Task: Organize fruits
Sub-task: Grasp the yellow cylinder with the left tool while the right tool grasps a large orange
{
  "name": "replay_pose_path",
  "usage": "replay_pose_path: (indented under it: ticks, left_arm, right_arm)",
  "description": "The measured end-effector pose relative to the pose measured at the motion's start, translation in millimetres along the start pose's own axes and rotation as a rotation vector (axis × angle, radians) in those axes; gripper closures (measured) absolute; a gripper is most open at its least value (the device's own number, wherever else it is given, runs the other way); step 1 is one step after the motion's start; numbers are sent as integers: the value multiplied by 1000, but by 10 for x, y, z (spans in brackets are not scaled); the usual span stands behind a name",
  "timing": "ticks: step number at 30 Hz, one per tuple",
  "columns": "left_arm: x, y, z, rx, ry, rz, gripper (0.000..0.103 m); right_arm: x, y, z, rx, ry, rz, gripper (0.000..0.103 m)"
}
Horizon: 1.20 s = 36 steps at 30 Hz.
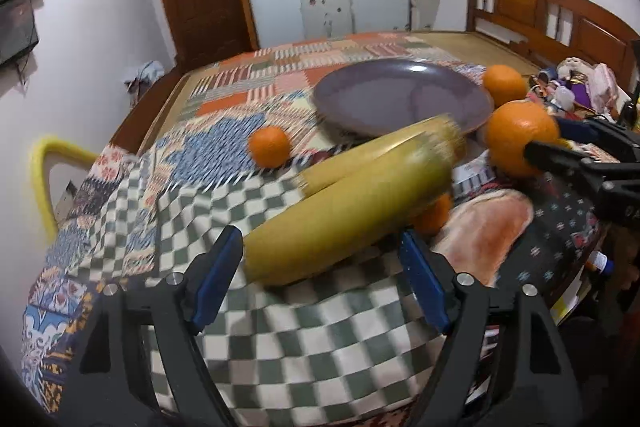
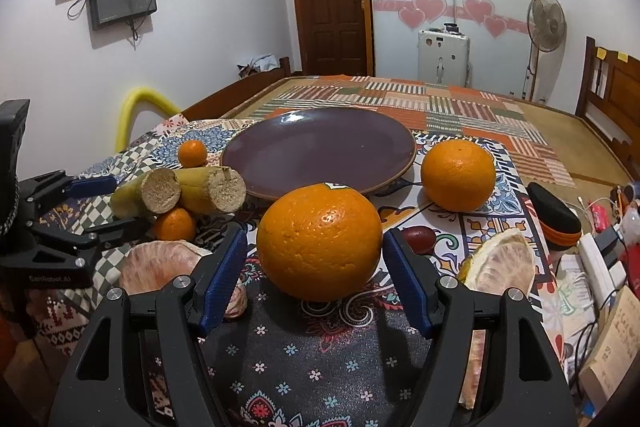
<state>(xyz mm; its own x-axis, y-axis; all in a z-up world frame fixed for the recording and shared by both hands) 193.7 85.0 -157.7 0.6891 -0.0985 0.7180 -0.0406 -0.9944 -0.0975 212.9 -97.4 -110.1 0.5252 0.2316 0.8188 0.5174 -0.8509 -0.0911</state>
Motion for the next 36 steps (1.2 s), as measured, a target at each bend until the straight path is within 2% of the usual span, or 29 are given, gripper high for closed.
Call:
replay_pose_path:
  ticks: [5, 10, 21, 29, 36]
  left_arm:
    - [-15, -62, 111, -25, -37, -41, 24]
    - [41, 88, 137, 20, -16, 20, 23]
    - [102, 98, 226, 51, -3, 47, 25]
    - [45, 88, 98, 32, 7, 58, 48]
    - [-87, 80, -60, -2, -14, 62, 56]
  right_arm:
    - [19, 14, 80, -15, -23, 6, 35]
    - [-2, 17, 155, -6, -53, 12, 35]
    - [-37, 2, 243, 12, -72, 14, 38]
    - [-66, 21, 224, 15, -63, 19, 38]
    - [-85, 24, 207, 22, -70, 17, 38]
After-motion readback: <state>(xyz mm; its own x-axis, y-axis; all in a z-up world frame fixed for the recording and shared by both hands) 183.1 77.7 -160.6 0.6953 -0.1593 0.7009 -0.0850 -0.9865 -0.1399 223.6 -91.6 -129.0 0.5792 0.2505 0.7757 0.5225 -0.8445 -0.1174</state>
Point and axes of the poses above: each gripper's, at about its wrist camera, not at the fingertips, and z roughly the way its jaws point, y to its right, x to its top, the point moved 1 cm from there along z, roughly the way its jaws point
